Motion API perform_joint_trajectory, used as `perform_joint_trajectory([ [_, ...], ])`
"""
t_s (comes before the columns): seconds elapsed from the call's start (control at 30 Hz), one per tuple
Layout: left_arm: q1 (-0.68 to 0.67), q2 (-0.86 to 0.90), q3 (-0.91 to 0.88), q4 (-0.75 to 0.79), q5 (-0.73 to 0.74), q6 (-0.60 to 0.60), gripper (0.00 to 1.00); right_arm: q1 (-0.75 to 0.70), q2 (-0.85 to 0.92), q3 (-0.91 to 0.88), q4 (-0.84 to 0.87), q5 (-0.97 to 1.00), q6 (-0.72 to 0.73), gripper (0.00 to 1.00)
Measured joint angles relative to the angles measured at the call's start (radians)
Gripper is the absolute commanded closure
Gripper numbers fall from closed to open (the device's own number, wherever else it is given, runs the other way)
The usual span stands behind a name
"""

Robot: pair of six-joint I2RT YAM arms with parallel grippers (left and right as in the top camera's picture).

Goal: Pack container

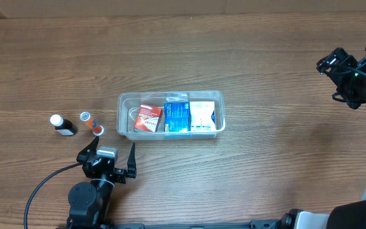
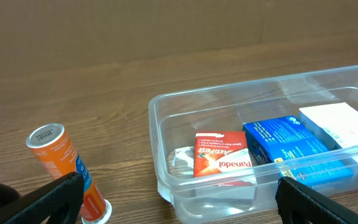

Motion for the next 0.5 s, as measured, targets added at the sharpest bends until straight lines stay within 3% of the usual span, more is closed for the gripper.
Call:
perform_joint_trajectory([
  [0.2, 0.000, 0.000, -0.001, 0.022, 0.016, -0.007, 0.00, 0.000, 0.000, 0.000, 0.000, 0.000, 0.000, 0.00],
  [0.3, 0.000, 0.000, 0.018, -0.020, 0.060, -0.113, 0.00, 0.000, 0.000, 0.000, 0.000, 0.000, 0.000, 0.00],
  [0.4, 0.000, 0.041, 0.161, -0.177, 0.066, -0.238, 0.00, 0.000, 0.000, 0.000, 0.000, 0.000, 0.000, 0.00],
  [0.5, 0.000, 0.198, 0.381, -0.290, 0.063, -0.302, 0.00, 0.000, 0.000, 0.000, -0.001, 0.000, 0.000, 0.00],
])
